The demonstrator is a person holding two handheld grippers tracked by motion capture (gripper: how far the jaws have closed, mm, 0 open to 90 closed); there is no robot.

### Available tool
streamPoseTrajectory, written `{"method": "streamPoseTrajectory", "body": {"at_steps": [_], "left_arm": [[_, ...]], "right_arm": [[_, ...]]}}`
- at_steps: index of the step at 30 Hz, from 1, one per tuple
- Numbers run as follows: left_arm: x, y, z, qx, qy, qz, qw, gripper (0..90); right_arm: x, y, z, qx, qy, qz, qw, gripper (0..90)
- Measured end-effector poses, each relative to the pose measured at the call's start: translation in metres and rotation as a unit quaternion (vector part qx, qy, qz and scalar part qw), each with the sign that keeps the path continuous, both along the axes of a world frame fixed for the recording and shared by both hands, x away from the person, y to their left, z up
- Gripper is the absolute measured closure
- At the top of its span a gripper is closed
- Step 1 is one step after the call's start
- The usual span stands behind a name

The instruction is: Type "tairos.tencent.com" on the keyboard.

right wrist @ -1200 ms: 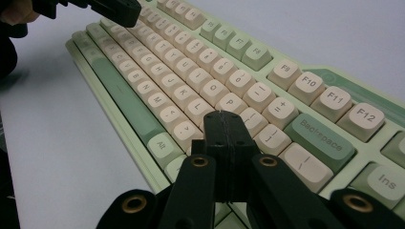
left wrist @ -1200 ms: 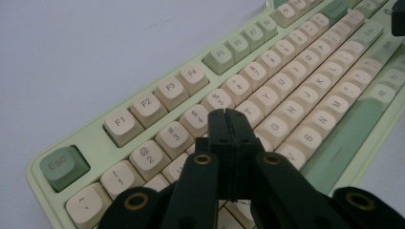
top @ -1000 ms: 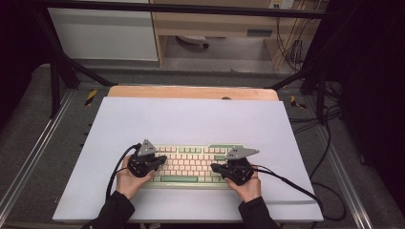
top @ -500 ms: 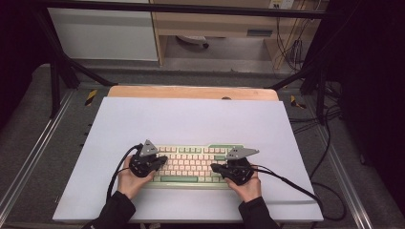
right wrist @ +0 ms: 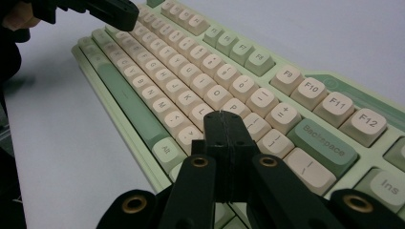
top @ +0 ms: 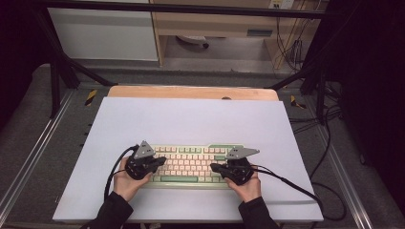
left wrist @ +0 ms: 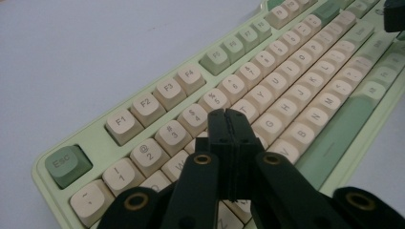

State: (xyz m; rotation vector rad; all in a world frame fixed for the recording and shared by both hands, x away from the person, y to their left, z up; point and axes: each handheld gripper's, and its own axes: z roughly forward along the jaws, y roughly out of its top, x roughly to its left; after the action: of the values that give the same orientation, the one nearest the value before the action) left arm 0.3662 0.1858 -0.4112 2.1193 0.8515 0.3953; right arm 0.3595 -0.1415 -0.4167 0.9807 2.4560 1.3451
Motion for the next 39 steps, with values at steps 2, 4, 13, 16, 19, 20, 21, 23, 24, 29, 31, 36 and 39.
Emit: {"method": "streamPoseTrajectory", "body": {"at_steps": [2,4,13,16,19,20,21,23,24,29,31,36,39], "left_arm": [[-0.002,0.003,0.001,-0.001,0.0,-0.001,1.0,89.9],[-0.005,0.006,0.001,0.0,-0.001,0.0,1.0,89.9],[-0.013,0.021,-0.003,-0.004,0.004,0.005,1.0,89.8],[-0.014,0.026,-0.002,-0.013,0.007,0.008,0.9999,89.8],[-0.015,0.029,-0.002,-0.014,0.006,0.012,0.9998,89.9],[-0.015,0.029,-0.003,-0.014,0.007,0.012,0.9998,89.9],[-0.015,0.03,-0.003,-0.014,0.008,0.013,0.9998,89.9],[-0.015,0.03,-0.004,-0.013,0.008,0.012,0.9998,89.9],[-0.015,0.031,-0.004,-0.013,0.009,0.013,0.9998,89.9],[-0.015,0.031,-0.005,-0.015,0.009,0.012,0.9998,89.9],[-0.016,0.03,-0.006,-0.014,0.009,0.012,0.9998,89.9],[-0.016,0.03,-0.006,-0.015,0.01,0.01,0.9998,89.9],[-0.016,0.03,-0.006,-0.015,0.01,0.01,0.9998,89.9]], "right_arm": [[0.0,0.001,0.0,0.001,0.0,0.001,1.0,90.0],[0.0,0.002,0.0,0.0,0.003,0.001,1.0,90.0],[0.001,0.016,0.0,0.003,0.002,0.011,0.9999,90.0],[0.002,0.02,-0.001,0.002,0.004,0.013,0.9999,90.0],[0.003,0.026,-0.001,0.001,0.004,0.02,0.9998,90.0],[0.003,0.029,-0.001,0.0,0.006,0.02,0.9998,90.0],[0.003,0.031,-0.001,0.001,0.006,0.023,0.9997,90.0],[0.004,0.036,-0.001,0.001,0.006,0.025,0.9997,90.0],[0.004,0.038,-0.001,0.004,0.007,0.029,0.9996,90.0],[0.005,0.051,-0.003,0.004,0.008,0.035,0.9993,90.0],[0.006,0.056,-0.004,0.005,0.01,0.037,0.9993,90.0],[0.008,0.068,-0.008,0.004,0.012,0.043,0.999,90.0],[0.008,0.072,-0.01,0.001,0.015,0.044,0.9989,90.0]]}}
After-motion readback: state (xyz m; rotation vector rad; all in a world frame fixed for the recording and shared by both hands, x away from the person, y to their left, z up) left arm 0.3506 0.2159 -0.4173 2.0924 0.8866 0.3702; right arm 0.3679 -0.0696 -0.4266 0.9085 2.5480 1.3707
